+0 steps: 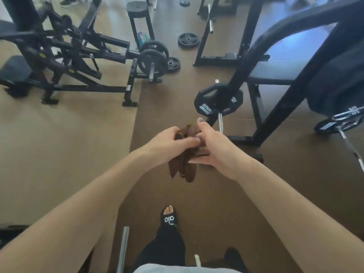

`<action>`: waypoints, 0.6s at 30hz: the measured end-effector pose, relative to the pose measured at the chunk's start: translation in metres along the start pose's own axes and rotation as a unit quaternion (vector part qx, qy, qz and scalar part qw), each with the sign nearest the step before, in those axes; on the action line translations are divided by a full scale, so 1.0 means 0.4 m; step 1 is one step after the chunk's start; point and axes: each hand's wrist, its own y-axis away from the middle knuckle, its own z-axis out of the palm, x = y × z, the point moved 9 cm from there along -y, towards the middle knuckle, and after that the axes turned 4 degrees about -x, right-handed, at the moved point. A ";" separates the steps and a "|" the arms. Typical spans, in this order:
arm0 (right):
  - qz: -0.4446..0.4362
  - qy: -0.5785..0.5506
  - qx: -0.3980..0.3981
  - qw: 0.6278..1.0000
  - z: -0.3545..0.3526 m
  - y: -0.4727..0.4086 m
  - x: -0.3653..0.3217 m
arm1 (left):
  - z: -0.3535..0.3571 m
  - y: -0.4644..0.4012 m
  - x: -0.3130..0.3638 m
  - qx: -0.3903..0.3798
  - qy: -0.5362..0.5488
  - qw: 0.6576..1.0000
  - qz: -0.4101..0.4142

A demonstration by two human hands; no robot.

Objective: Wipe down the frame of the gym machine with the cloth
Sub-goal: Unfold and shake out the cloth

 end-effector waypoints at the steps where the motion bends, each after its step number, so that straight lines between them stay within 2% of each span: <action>1: 0.009 -0.019 -0.005 1.000 0.018 -0.044 -0.035 | -0.045 -0.041 0.008 -0.013 -0.035 0.999 0.009; 4: 0.001 -0.032 -0.028 0.999 0.046 -0.183 -0.166 | -0.209 -0.184 0.047 0.017 -0.104 0.994 0.025; 7: -0.016 -0.018 -0.035 0.999 0.033 -0.313 -0.292 | -0.359 -0.333 0.091 0.036 -0.083 0.995 0.035; 11: -0.085 0.136 0.050 0.986 -0.068 -0.535 -0.421 | -0.515 -0.528 0.145 0.015 -0.014 1.000 0.020; 12: -0.083 0.151 0.044 0.984 -0.086 -0.598 -0.442 | -0.554 -0.582 0.164 0.011 0.005 1.000 0.018; 16: -0.049 0.015 -0.117 0.992 -0.072 -0.852 -0.530 | -0.699 -0.817 0.227 -0.016 0.117 0.993 -0.009; 18: -0.040 -0.027 -0.155 0.987 -0.064 -0.957 -0.613 | -0.776 -0.933 0.256 -0.020 0.166 0.986 -0.025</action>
